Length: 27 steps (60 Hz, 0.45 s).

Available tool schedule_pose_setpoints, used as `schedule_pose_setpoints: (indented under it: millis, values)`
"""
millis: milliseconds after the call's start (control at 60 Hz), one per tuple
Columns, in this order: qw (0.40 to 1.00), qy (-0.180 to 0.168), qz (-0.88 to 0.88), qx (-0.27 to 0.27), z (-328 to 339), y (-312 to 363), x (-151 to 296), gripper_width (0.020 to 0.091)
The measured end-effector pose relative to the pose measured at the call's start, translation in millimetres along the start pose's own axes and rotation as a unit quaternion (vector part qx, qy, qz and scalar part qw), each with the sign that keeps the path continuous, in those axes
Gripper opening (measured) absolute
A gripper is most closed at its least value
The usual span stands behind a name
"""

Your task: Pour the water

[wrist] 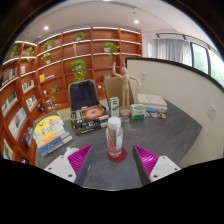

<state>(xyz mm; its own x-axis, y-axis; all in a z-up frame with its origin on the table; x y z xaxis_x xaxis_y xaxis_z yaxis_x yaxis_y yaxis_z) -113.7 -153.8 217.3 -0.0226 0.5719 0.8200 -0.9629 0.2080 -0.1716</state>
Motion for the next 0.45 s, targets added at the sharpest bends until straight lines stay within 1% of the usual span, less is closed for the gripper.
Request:
schedule_pose_setpoints:
  millis: [67,267,450]
  values:
    - [1.0,-0.018,-0.005,0.009,8.4,1.5,12.2,0.0829]
    - [0.999,-0.034,0.026,0.006,32.6,-2.5,27.3,0.0833]
    - [0.998,-0.028,0.047,0.004,35.3,-3.7,21.9,0.0827]
Point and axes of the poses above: the point between the fingertips, and its own axes, seen from behind it with the camera up: y to the left, x up, z backward, against the way the camera looks, the point moved 8 cm from there along z, backward, against the way the camera looks, and after that the axes turned 15 degrees about z, right-handed, at the moved point
